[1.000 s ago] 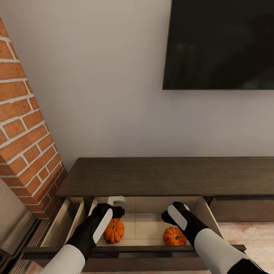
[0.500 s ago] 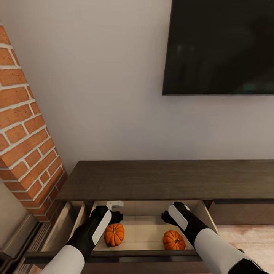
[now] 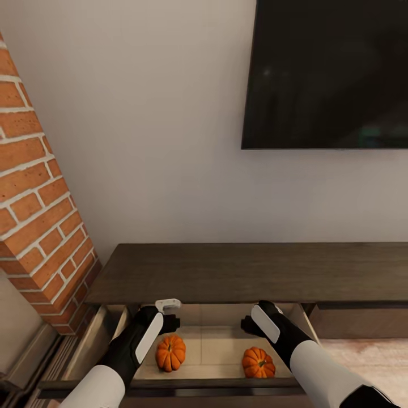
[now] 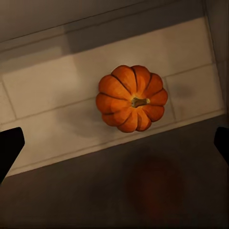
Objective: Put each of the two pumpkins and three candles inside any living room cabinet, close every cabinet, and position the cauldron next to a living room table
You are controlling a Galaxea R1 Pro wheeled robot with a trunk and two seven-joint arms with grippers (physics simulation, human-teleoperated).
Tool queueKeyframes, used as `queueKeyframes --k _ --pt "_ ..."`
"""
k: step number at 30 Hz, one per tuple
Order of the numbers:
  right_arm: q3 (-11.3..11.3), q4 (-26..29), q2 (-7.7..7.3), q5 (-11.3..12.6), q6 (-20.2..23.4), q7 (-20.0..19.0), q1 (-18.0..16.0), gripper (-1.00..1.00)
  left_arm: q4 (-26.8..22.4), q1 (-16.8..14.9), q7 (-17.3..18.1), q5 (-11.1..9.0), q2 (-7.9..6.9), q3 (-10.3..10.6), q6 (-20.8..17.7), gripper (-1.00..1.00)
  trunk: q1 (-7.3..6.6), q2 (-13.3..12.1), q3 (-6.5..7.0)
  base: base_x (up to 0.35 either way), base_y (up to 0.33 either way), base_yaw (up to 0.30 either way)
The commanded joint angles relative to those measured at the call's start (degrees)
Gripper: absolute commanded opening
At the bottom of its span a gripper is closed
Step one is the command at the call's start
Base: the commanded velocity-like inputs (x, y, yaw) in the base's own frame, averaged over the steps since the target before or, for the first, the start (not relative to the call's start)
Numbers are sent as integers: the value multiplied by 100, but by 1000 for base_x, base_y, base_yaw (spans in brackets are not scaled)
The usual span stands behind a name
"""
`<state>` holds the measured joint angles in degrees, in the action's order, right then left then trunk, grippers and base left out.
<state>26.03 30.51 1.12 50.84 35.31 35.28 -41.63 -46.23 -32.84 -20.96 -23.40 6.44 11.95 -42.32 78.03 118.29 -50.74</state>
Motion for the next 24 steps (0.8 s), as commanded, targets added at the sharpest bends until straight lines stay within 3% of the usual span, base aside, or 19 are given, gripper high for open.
queueKeyframes --k 1,24 --pt "31 8 -5 54 10 50 -7 100 -8 -3 -59 -61 -2 -28 -13 100 -23 -39 13 0 0 0" --pt "34 -1 -4 66 20 50 -5 100 -25 -3 -66 -59 -2 -123 -96 100 -528 -962 426 -44 0 0"
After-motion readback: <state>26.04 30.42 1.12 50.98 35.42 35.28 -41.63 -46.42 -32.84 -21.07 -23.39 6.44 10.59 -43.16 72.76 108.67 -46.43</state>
